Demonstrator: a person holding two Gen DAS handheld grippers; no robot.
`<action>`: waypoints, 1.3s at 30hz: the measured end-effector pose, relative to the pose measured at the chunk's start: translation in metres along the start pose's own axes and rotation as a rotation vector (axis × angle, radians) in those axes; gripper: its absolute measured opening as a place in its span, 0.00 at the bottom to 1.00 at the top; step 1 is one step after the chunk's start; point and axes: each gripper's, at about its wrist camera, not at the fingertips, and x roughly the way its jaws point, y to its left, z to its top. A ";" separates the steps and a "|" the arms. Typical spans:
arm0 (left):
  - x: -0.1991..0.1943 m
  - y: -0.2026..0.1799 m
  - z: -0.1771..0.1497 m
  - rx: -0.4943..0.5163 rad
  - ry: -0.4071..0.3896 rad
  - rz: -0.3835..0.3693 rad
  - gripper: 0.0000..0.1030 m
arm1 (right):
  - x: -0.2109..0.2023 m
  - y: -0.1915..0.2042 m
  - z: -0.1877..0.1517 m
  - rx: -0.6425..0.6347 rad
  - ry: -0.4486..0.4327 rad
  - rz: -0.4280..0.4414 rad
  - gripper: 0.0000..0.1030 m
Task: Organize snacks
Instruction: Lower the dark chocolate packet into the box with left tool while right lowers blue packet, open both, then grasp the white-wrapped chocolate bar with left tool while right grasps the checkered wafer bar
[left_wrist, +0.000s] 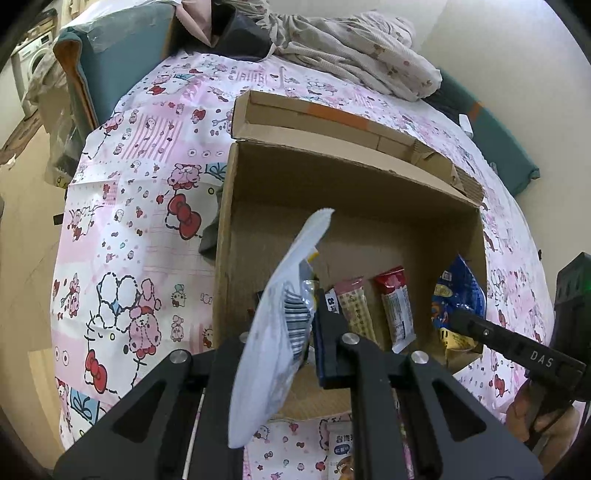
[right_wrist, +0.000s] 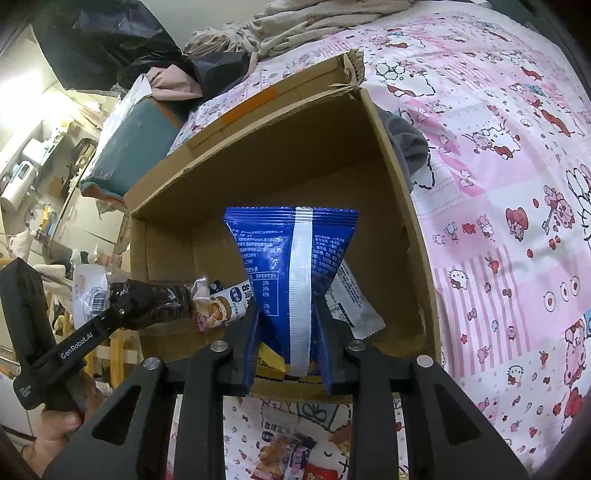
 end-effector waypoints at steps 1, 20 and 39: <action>0.000 0.000 0.000 -0.001 0.001 0.000 0.11 | 0.000 0.000 0.000 0.000 -0.001 0.003 0.29; -0.014 -0.011 0.001 0.020 -0.012 -0.072 0.90 | -0.015 -0.011 0.004 0.089 -0.069 0.049 0.80; -0.091 0.056 -0.040 -0.223 -0.125 0.022 0.90 | -0.055 -0.014 -0.039 0.105 -0.070 0.054 0.80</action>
